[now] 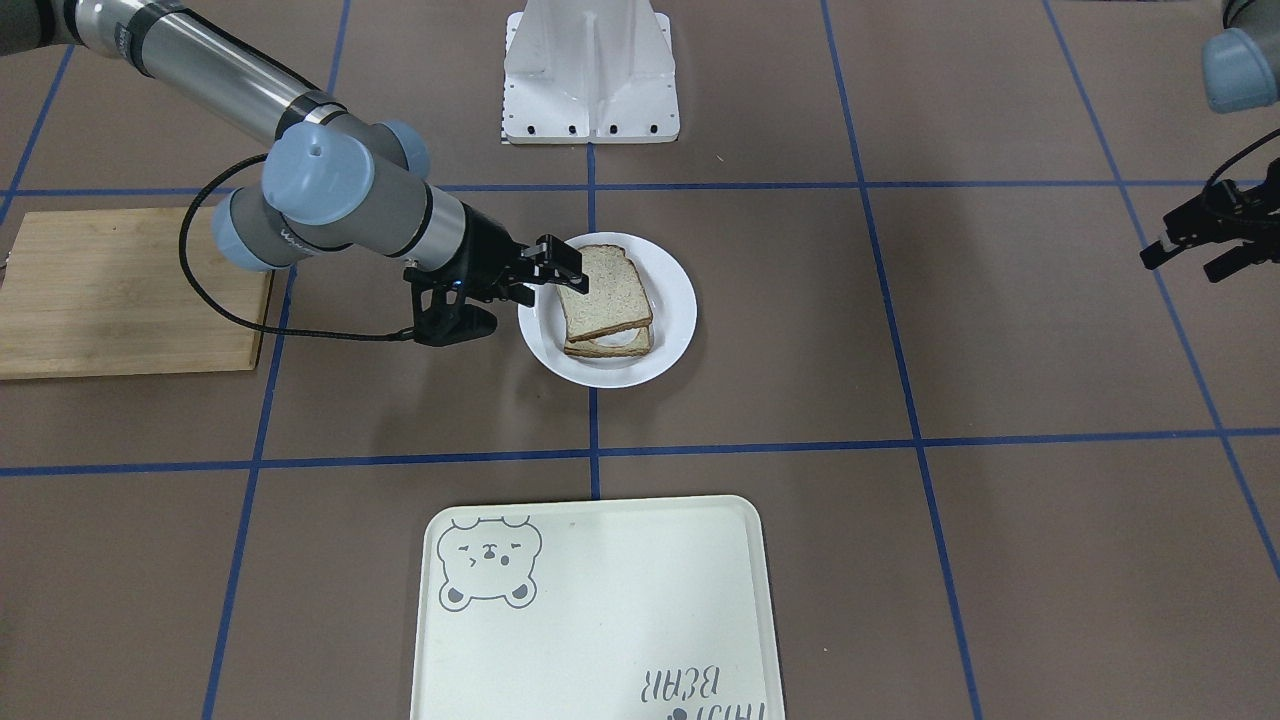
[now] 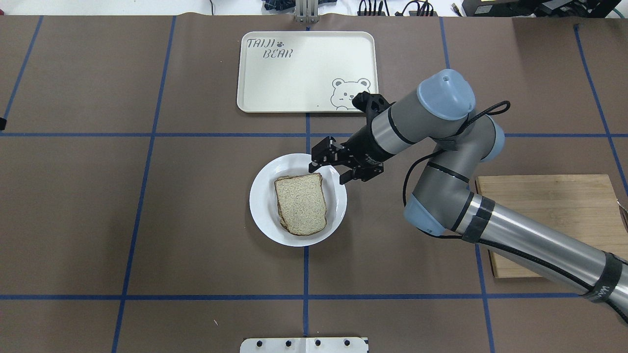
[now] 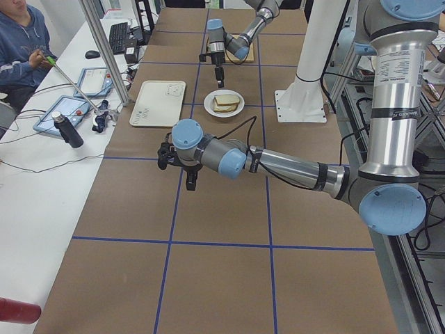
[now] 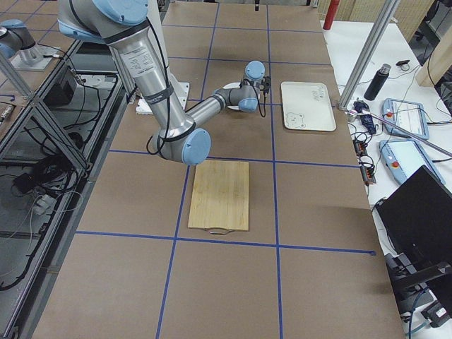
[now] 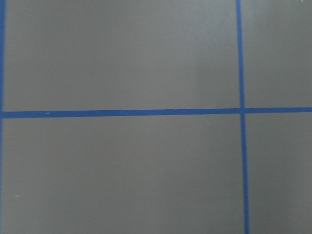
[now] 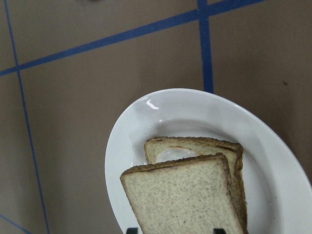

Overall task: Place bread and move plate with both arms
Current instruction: 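Raise the right gripper away while the left arm reaches toward the plate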

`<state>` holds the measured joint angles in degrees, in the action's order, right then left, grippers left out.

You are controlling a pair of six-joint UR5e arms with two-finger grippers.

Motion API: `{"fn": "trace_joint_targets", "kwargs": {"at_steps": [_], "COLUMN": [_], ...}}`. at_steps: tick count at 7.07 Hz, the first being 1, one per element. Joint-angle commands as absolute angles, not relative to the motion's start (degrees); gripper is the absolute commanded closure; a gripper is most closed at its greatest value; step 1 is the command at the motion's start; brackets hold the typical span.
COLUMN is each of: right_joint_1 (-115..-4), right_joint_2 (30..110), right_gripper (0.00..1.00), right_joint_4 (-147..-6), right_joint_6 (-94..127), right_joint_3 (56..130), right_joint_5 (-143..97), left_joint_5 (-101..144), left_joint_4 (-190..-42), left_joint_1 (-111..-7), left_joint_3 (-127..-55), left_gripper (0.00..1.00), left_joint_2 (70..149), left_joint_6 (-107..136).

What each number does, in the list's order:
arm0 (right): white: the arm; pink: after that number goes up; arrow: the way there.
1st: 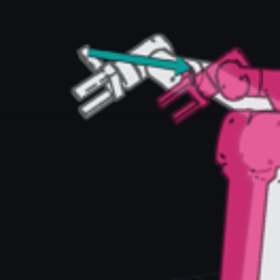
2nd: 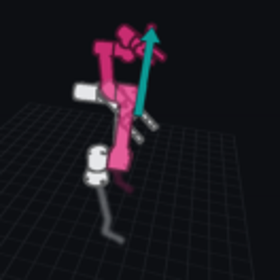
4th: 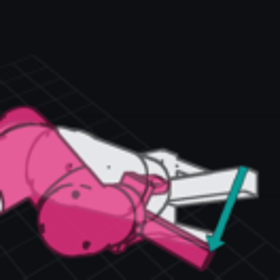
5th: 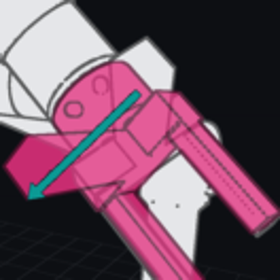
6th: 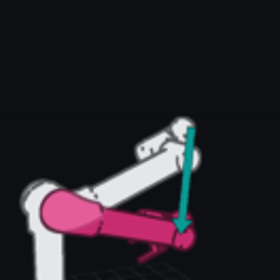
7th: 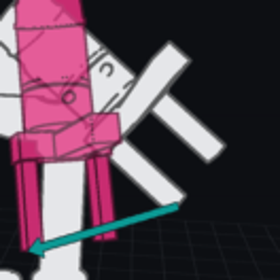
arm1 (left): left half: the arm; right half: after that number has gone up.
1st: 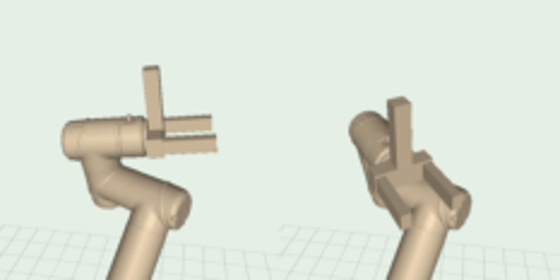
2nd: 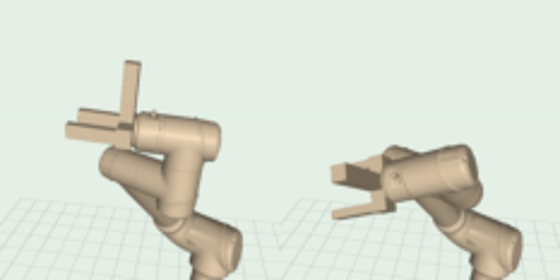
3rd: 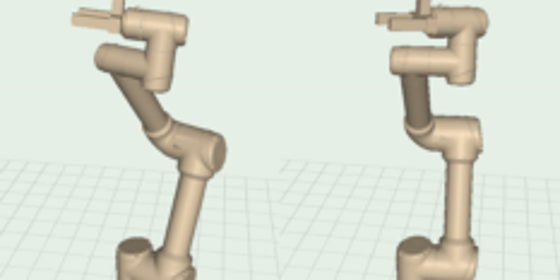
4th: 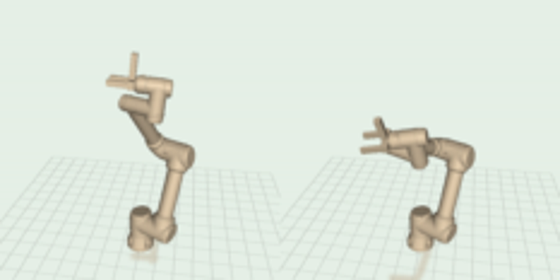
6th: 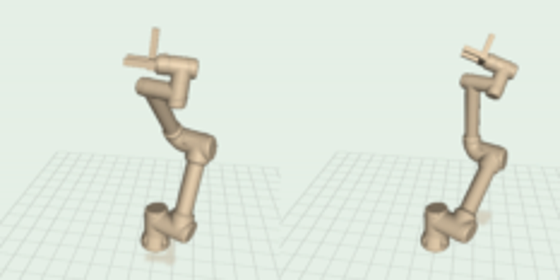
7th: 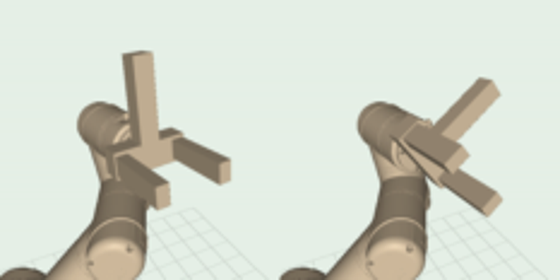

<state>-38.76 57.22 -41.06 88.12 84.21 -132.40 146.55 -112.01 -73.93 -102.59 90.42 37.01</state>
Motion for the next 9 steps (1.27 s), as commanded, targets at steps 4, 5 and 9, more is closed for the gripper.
{"fn": "trace_joint_targets", "kwargs": {"at_steps": [4, 5, 9], "right_joint_1": [-57.0, -59.8, -69.6], "right_joint_2": [76.2, 79.3, 83.6], "right_gripper": [0.0, 0.0, 0.0], "right_joint_4": [-41.8, -41.8, -59.6], "right_joint_6": [62.1, 57.7, 26.0], "right_joint_3": [88.6, 88.7, 88.7], "right_joint_5": [-139.6, -139.9, -139.0], "left_joint_5": [129.6, 124.9, 112.9], "left_joint_4": [-137.0, -142.2, -165.2], "left_joint_1": [-46.2, -42.6, -36.1], "left_joint_3": [-100.8, -99.1, -88.6], "left_gripper": [0.03, 0.03, 0.03], "left_joint_2": [103.9, 106.7, 106.8], "left_joint_6": [86.7, 95.4, 106.9]}}
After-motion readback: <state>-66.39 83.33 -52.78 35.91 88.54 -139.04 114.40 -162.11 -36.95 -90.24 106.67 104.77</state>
